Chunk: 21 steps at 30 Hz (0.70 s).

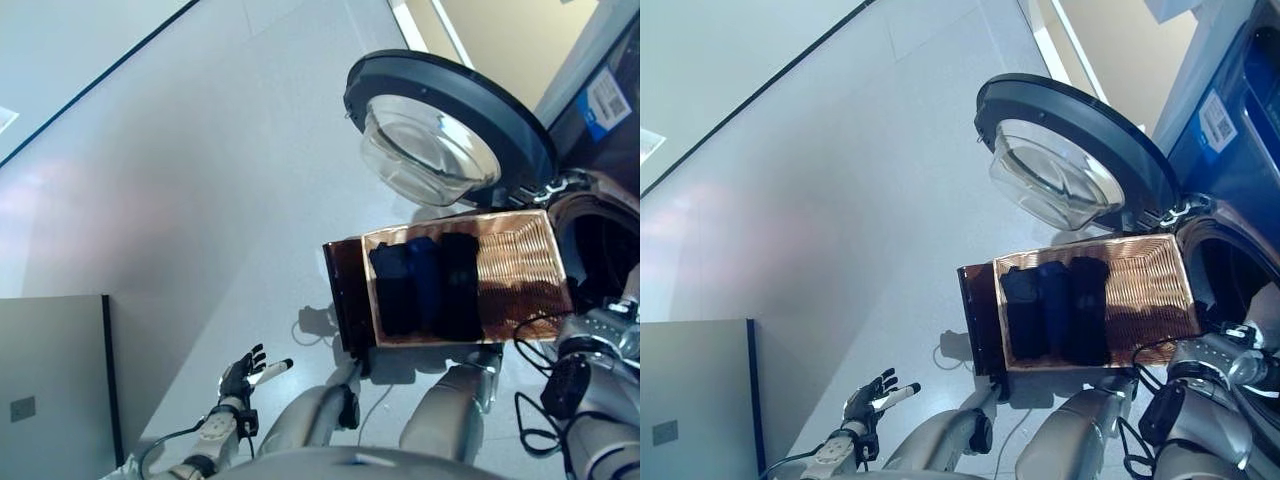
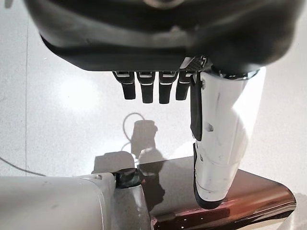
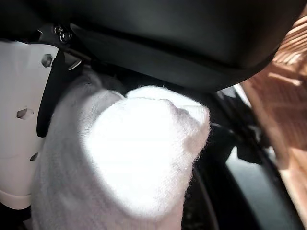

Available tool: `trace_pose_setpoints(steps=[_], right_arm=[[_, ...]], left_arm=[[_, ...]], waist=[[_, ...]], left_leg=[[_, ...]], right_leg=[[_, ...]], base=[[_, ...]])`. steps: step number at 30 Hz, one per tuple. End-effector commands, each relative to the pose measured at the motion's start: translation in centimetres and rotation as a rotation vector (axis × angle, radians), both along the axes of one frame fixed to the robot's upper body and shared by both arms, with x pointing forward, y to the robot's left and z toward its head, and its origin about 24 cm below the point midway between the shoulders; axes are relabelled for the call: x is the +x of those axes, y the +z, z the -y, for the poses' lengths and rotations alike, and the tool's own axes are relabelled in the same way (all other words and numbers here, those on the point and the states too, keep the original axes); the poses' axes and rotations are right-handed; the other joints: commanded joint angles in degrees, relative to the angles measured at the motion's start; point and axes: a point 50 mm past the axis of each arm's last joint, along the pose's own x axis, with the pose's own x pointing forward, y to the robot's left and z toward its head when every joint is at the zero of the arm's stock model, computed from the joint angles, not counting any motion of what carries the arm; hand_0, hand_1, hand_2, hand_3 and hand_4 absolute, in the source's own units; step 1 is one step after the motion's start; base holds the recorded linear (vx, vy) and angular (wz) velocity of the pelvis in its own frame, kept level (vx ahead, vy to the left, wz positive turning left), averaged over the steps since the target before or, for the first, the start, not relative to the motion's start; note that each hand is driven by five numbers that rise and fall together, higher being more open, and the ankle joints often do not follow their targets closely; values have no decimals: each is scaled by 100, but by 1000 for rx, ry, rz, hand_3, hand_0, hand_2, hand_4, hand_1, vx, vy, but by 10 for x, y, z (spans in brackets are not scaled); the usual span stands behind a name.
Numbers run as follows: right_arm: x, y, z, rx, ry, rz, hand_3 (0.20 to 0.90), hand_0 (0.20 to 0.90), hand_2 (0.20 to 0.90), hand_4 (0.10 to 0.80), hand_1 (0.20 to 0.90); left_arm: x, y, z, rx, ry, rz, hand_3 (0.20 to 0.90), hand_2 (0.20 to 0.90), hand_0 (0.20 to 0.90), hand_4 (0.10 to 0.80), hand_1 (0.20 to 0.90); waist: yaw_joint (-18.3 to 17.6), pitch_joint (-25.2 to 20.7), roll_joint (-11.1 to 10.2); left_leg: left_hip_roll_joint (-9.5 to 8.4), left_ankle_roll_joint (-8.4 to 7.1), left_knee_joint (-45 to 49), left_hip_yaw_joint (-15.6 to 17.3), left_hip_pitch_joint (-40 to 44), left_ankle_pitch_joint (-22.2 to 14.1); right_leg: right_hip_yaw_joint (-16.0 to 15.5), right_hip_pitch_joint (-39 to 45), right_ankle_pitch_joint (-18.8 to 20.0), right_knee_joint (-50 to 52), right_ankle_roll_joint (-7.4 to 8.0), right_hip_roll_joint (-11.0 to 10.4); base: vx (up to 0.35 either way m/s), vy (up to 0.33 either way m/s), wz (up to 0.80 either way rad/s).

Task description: Pick up the clothes and place them into the washing machine

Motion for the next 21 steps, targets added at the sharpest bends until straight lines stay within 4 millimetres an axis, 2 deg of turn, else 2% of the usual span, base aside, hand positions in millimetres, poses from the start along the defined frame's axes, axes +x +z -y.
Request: trace_pose_setpoints(steps=[1,6,9,12,15,16,17,18,21], right_arm=[[-28,73,45,-276,-203,52,200,200,200,300,200],[-26,99,52,-360,-183,33,200,200,200,300,200],[-22,106,52,-388,-166,26,200,200,200,300,200],[-19,107,51,-404,-146,22,200,200,200,300,200],[-19,99,50,-383,-131,1,200,200,200,300,200],[-20,96,50,-374,-126,-8,529,529,529,535,529],[-21,92,50,-362,-124,-15,900,900,900,800,900],[-21,92,50,-362,-124,-15,900,900,900,800,900],[-21,74,46,-321,-85,-61,900,900,900,800,900]], left_arm=[[-7,-1,-20,68,44,-7,900,900,900,800,900],[-5,1,-24,81,53,7,900,900,900,800,900],[-2,2,-25,80,59,17,900,900,900,800,900],[-1,3,-26,80,64,25,900,900,900,800,900],[-1,3,-27,85,62,23,900,900,900,800,900],[-1,3,-28,87,63,22,900,900,900,800,900],[-1,3,-28,88,66,20,900,900,900,800,900],[-1,3,-28,88,66,20,900,900,900,800,900],[-2,3,-30,93,72,12,900,900,900,800,900]], waist=[[-45,-131,-237],[-42,-91,-238],[-42,-56,-232],[-21,-38,-236],[-20,-34,-230],[-11,-43,-234],[-14,-48,-236],[-15,-49,-235],[-20,-63,-264]], left_leg=[[609,-763,-30,254,586,-525],[724,-819,-31,264,603,-493],[787,-848,-31,262,600,-468],[842,-870,-31,242,605,-458],[875,-885,-34,214,615,-453],[882,-889,-36,202,623,-457],[885,-894,-38,198,628,-460],[886,-894,-38,196,628,-460],[896,-899,-40,194,667,-464]], right_leg=[[551,-439,890,-30,-194,-7],[600,-571,761,178,-235,99],[632,-651,690,319,-266,167],[613,-684,626,431,-277,210],[589,-698,590,502,-280,229],[578,-689,582,505,-278,228],[564,-684,579,511,-277,229],[562,-683,578,512,-277,229],[514,-645,587,523,-275,224]], base=[[10,-38,-2],[-11,-42,-9],[-14,-43,-7],[-13,-43,-3],[-7,-42,-1],[0,0,0],[0,0,0],[0,0,0],[1,-7,2]])
